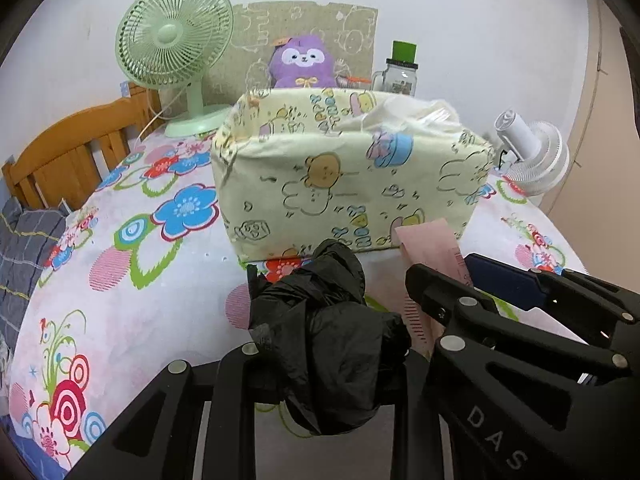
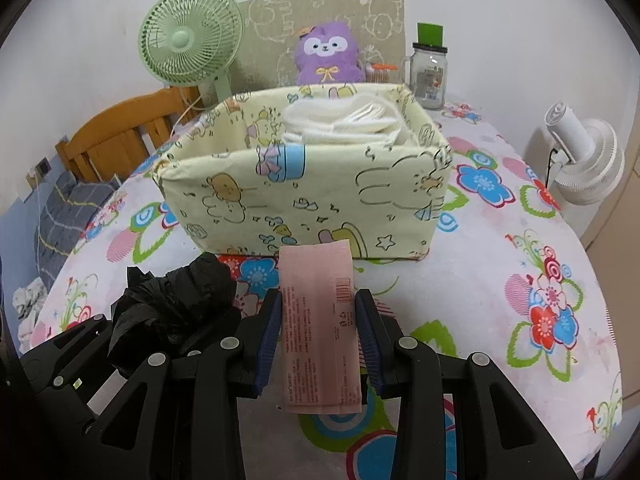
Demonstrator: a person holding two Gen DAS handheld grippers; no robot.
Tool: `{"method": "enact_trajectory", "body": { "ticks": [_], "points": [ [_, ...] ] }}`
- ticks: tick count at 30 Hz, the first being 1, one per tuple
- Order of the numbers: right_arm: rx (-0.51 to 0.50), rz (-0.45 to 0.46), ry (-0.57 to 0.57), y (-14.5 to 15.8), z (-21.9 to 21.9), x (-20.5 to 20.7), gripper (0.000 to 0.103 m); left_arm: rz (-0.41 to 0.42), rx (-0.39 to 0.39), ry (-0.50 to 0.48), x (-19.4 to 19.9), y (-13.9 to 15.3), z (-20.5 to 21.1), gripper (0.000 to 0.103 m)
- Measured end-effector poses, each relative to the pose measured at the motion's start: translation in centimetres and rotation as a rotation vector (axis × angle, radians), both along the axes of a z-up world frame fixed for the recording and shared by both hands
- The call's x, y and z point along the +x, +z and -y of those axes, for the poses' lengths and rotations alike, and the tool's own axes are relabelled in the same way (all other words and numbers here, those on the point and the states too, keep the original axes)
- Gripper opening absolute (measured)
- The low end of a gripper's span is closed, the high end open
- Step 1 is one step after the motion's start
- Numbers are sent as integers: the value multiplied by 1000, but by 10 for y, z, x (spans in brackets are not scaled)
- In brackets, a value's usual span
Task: Organize soft objects
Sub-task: 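Lift the black bag with the left tool while the right tool carries the pink slip over the box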
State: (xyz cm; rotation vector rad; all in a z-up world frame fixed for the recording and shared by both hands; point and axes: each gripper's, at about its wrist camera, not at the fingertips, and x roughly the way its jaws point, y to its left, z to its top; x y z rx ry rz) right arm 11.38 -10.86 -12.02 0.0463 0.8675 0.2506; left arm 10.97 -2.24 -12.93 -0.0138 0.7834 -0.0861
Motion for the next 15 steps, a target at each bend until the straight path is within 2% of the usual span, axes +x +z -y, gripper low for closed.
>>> {"method": "enact_trajectory", "body": {
  "ticks": [15],
  "points": [
    [5,87,-9,42,14,-20,41,74,-14,-10,-17,40,12,25]
  ]
}}
